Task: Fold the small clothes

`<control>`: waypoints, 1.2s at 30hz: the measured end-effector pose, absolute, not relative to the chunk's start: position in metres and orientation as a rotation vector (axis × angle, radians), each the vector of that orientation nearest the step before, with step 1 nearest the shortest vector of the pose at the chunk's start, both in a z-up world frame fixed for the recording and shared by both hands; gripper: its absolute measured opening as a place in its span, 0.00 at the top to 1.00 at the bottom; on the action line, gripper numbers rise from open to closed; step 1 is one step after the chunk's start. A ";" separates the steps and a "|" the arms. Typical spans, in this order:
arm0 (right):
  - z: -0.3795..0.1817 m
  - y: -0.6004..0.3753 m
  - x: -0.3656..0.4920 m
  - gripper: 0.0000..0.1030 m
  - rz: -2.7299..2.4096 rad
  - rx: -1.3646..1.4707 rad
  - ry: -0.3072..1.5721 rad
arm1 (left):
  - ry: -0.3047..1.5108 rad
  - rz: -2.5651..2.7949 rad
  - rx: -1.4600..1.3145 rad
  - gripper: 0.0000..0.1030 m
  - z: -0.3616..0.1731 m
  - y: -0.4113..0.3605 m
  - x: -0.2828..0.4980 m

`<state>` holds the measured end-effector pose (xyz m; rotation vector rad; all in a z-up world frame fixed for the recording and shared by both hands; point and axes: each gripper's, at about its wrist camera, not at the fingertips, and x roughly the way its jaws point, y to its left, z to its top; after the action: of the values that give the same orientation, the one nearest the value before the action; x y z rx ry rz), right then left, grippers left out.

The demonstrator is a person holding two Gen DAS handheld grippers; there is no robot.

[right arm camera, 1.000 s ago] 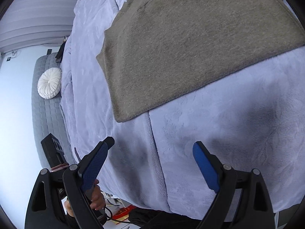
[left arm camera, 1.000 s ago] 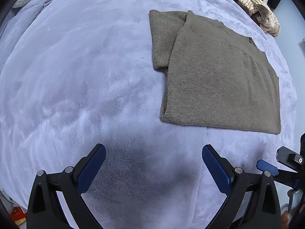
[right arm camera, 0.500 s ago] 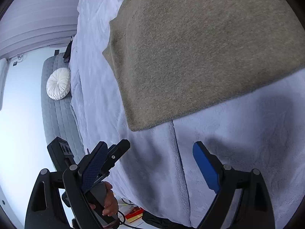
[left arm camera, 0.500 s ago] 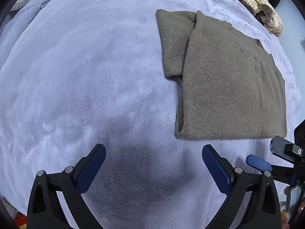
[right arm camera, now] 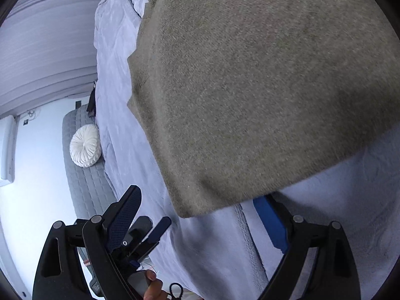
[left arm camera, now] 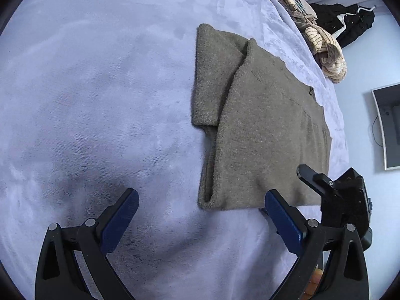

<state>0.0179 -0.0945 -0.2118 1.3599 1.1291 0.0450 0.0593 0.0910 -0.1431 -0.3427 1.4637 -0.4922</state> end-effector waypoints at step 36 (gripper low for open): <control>-0.136 -0.130 0.003 0.85 0.154 0.908 1.260 | 1.455 -0.562 -0.330 0.79 -0.171 -0.023 0.158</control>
<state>0.0033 -0.1301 -0.1358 0.9082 1.2600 0.1536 0.1582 -0.0230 -0.1705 -0.3303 1.4547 -0.5620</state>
